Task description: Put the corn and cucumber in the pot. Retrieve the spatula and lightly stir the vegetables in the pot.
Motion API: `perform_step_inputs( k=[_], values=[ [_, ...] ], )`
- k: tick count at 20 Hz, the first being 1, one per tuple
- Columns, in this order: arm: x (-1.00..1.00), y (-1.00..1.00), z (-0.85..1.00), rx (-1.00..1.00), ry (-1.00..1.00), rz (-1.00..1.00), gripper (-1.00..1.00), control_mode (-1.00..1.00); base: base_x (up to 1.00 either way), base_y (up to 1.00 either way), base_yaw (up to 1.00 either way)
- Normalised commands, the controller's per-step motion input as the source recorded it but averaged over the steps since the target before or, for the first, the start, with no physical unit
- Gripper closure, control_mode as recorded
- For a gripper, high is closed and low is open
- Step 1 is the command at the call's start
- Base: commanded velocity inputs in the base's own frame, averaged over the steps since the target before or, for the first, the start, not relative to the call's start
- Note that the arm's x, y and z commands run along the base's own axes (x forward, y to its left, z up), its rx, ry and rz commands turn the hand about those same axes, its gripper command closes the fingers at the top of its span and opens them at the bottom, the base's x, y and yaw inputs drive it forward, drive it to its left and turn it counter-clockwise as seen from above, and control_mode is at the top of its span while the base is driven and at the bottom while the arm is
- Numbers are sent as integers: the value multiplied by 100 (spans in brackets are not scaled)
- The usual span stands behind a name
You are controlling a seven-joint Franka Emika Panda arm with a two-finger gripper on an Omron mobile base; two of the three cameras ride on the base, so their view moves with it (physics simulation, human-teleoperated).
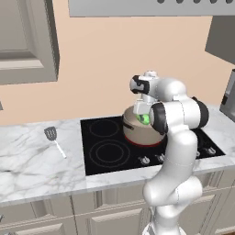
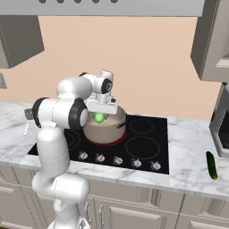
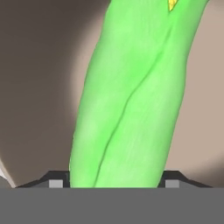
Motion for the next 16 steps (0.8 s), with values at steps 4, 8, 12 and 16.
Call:
perform_step_inputs(
  k=[4,8,12,16],
  values=[
    [0,5,4,-2,0,-8,-100,-100,0,0,0],
    [-18,7,22,-6,-1,-3,-100,-100,0,0,0],
    [-100,0,21,0,-28,0,-100,-100,0,0,0],
    [-100,0,1,0,-33,0,-100,-100,0,0,0]
  ],
)
